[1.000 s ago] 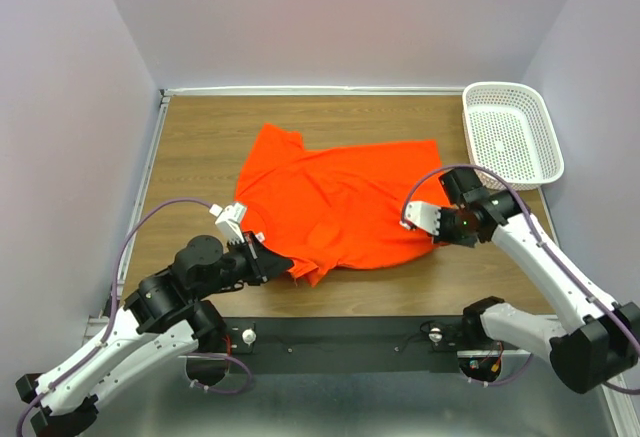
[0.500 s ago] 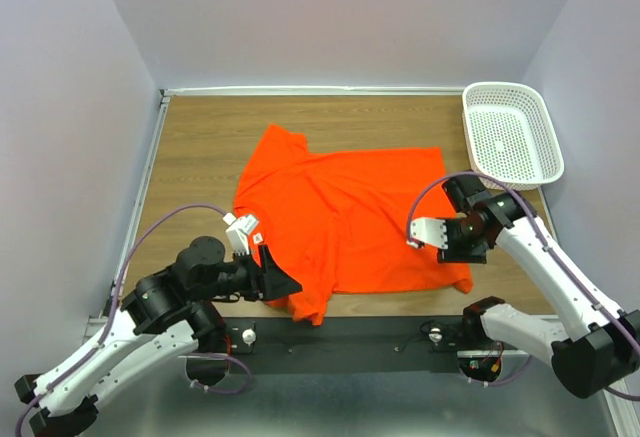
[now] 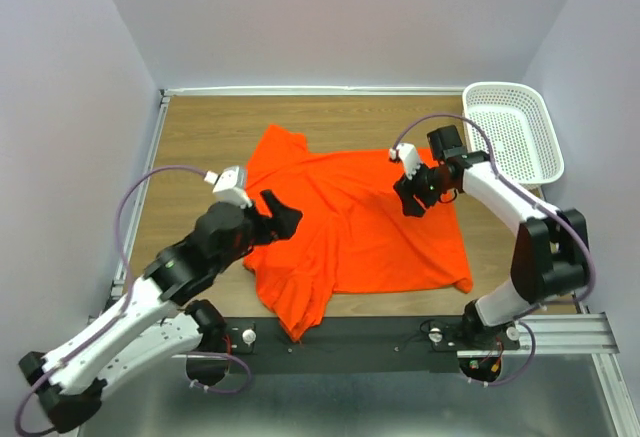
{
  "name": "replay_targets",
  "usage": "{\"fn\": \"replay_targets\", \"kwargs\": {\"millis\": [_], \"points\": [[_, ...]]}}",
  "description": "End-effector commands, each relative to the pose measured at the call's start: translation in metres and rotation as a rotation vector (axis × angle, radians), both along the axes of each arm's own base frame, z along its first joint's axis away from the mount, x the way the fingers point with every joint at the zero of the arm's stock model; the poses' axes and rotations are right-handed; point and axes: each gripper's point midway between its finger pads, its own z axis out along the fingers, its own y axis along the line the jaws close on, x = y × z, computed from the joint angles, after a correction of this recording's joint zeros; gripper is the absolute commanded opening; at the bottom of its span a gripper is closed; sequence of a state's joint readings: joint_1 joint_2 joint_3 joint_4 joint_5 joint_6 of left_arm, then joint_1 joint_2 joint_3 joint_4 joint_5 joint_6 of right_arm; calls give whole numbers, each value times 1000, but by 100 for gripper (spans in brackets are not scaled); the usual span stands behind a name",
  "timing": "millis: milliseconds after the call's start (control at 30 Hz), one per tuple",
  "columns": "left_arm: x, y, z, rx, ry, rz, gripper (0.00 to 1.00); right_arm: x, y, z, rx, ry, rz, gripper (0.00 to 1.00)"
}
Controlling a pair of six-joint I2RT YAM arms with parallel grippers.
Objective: Fold and stack the t-shirts
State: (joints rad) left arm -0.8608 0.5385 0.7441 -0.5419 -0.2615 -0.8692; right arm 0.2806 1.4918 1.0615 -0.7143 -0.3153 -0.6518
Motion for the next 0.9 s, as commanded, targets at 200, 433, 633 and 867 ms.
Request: {"fn": "replay_targets", "kwargs": {"millis": [200,433,633,867], "points": [[238,78,-43,128,-153,129,84,82,52,61,448,-26,-97,72],[370,92,-96,326,-16,2,76,126,29,52,359,-72,-237,72],[404,85,-134,314,-17,-85,74,163,-7,36,350,-58,-384,66],[424,91,-190,373,128,-117,68,155,-5,19,357,-19,-369,67]]}}
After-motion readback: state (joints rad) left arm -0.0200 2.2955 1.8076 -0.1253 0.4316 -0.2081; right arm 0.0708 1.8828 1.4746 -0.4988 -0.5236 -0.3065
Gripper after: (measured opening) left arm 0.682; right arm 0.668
